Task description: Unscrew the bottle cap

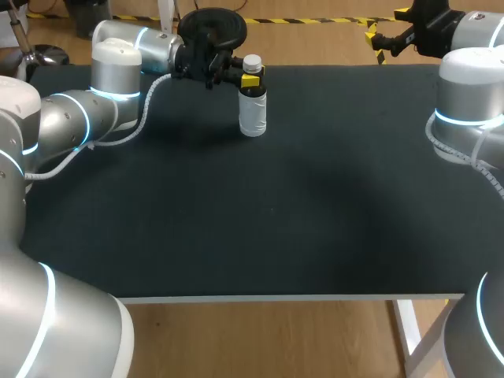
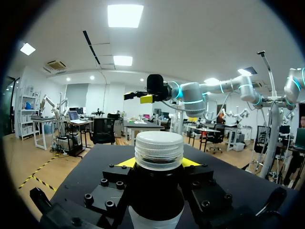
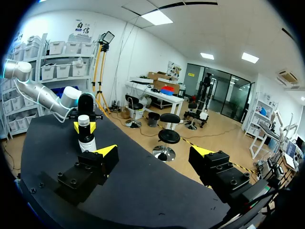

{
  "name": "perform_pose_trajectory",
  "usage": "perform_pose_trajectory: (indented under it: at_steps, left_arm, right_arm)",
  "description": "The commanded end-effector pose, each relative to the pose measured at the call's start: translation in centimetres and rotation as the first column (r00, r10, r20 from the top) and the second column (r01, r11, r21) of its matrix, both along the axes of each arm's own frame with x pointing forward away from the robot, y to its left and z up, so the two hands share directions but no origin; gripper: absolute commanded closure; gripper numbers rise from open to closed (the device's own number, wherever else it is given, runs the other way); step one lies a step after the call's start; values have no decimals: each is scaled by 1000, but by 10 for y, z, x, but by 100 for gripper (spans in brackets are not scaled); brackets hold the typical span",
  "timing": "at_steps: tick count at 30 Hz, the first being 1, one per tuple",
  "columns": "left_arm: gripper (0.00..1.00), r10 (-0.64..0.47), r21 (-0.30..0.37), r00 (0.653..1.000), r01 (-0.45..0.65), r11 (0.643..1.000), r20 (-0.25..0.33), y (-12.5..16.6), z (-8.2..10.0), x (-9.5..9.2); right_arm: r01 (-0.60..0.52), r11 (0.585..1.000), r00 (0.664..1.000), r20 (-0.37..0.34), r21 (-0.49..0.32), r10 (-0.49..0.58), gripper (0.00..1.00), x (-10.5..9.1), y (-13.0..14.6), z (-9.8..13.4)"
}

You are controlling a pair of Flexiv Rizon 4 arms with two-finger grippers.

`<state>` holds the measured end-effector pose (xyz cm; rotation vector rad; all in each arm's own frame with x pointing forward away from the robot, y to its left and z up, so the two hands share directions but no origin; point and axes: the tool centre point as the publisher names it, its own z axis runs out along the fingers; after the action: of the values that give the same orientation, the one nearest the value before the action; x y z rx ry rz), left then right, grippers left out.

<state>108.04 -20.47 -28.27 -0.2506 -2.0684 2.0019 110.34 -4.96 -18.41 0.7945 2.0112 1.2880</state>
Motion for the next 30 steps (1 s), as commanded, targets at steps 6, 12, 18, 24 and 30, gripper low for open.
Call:
perform_pose_trajectory:
  at_steps: [6,12,18,24,30]
  left_arm:
    - [100,-224,-16,975,224,975,-9,0,-3,7]
    - [100,-224,-16,975,224,975,-9,0,-3,7]
    - [100,-224,-16,975,224,975,-9,0,-3,7]
    - [100,-224,-16,975,224,975,-9,0,-3,7]
    - [100,-224,-16,975,224,975,-9,0,-3,7]
  right_arm:
    - [-78,996,997,10,48,77,0,0,18,-1]
    - [-189,967,982,13,170,189,0,-10,56,-9]
    - [-219,959,975,11,180,221,0,-25,93,-16]
    - [-241,956,970,15,169,242,0,-39,134,-21]
    - [-211,959,977,38,189,208,0,-56,161,-22]
